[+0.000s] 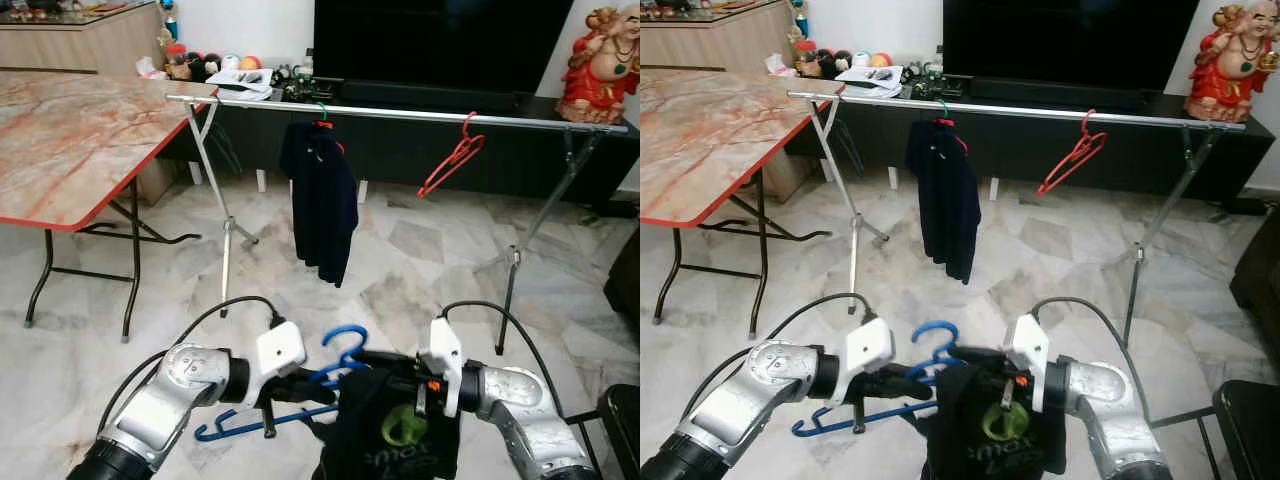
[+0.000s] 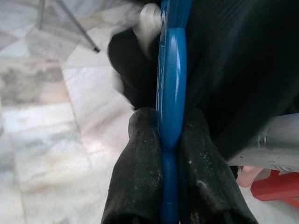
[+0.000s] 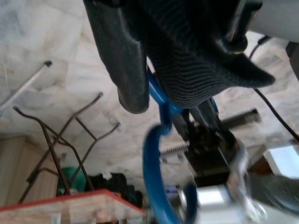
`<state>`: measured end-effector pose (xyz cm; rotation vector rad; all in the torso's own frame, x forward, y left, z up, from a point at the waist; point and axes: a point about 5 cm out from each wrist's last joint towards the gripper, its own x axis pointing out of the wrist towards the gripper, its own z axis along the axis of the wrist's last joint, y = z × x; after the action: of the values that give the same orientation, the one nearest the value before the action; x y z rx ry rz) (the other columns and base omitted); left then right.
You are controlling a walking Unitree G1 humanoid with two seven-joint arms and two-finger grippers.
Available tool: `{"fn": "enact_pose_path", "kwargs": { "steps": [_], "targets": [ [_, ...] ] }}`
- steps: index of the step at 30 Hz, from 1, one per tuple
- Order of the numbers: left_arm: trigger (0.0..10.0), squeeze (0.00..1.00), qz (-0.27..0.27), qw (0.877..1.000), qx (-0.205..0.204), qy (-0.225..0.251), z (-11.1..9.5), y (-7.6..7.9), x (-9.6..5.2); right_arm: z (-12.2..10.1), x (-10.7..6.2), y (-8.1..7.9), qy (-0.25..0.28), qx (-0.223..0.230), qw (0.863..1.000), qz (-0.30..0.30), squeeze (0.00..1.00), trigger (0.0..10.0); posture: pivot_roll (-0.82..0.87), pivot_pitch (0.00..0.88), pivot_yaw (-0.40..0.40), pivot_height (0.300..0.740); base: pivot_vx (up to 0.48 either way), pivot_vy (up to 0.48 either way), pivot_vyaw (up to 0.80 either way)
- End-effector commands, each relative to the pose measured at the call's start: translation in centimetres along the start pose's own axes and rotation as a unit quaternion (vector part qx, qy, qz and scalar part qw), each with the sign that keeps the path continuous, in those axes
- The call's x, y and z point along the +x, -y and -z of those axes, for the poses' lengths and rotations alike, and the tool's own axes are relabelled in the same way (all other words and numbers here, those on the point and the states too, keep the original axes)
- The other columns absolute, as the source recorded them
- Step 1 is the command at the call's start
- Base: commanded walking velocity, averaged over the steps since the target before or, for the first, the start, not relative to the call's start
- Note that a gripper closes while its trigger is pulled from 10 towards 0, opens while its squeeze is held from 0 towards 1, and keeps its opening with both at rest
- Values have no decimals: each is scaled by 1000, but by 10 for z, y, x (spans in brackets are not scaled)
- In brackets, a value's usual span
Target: Hang hanger
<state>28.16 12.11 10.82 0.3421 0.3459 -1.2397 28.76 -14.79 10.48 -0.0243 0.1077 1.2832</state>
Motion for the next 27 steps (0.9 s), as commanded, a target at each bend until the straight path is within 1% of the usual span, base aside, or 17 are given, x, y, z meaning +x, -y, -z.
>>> {"fn": "enact_pose_path", "kwargs": {
  "steps": [1,6,9,10,11,16,19,21,22,23,24,25,27],
  "targets": [
    [0,0,-9,1000,-4,-8,3,-3,-4,-5,-4,-1,15,-4,1000,-3,0,10000,131,47,4,740,0,0,0],
    [0,0,-9,1000,-7,-14,7,-3,-6,-8,-12,-3,43,17,999,-3,0,10000,131,46,5,740,0,0,0],
    [0,0,-12,1000,-11,-16,8,-4,-6,-11,-15,-1,71,34,997,15,0,10000,132,47,5,740,0,0,0],
    [0,0,-13,1000,-11,-16,9,-4,-7,-11,-16,0,77,37,996,19,0,9412,132,47,5,740,0,0,0],
    [0,0,-14,1000,-12,-16,9,-5,-7,-12,-17,1,87,43,995,28,0,0,134,45,6,740,0,0,0],
    [0,0,-22,999,-17,-19,12,-7,-10,-16,-22,5,119,61,990,48,0,0,137,44,6,740,0,0,0],
    [0,0,-26,999,-18,-22,15,-7,-12,-17,-25,8,119,62,989,66,0,0,137,44,6,740,0,0,0],
    [0,0,-27,999,-20,-23,16,-7,-14,-15,-26,10,114,62,988,82,0,0,137,44,6,740,0,0,0],
    [0,0,-31,999,-21,-24,17,-7,-16,-11,-27,15,100,58,987,110,0,0,137,44,6,740,0,0,0],
    [0,0,-33,999,-21,-24,17,-7,-16,-9,-27,17,91,57,986,124,0,0,139,45,3,740,0,0,0],
    [0,0,-37,999,-23,-25,18,-7,-18,-4,-29,24,73,55,982,163,0,0,140,44,2,740,0,0,0],
    [0,0,-37,999,-23,-25,18,-7,-18,-4,-29,24,73,55,982,163,0,0,140,44,2,740,0,0,0],
    [0,0,-41,999,-23,-27,19,-8,-19,1,-32,29,59,55,977,195,0,0,140,44,2,740,0,0,0]
  ]
}}
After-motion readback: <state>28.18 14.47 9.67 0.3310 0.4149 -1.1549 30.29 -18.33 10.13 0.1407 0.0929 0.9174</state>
